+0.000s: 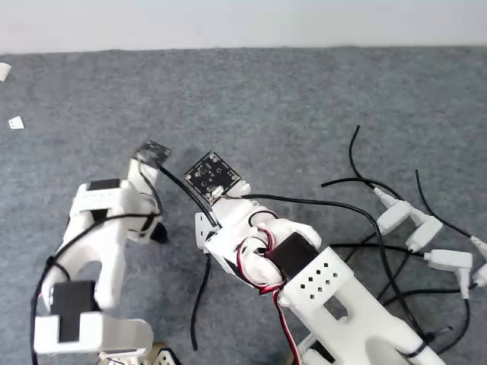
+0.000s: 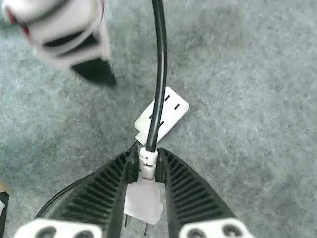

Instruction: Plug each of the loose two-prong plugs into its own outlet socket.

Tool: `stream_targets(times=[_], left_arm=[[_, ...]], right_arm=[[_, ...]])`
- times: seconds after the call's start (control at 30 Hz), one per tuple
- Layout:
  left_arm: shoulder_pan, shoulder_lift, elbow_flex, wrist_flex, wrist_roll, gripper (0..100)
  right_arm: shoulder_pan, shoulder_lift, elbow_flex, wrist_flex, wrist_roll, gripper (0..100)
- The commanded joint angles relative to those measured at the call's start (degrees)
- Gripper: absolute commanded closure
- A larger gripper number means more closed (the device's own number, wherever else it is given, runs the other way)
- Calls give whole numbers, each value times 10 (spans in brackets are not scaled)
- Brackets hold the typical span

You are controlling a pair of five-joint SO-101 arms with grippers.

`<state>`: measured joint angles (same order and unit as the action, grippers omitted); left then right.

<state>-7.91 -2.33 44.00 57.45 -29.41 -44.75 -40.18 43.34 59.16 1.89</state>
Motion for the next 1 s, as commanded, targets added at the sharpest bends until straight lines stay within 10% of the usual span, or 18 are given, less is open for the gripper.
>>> stream_targets(times=[0.0, 0.97], left_arm=[[31, -55, 50, -14, -29, 754], [105, -318, 268, -66, -110, 753]], right_arm=[[-2, -10, -4, -14, -10, 991], [-1, -9, 23, -73, -40, 991]])
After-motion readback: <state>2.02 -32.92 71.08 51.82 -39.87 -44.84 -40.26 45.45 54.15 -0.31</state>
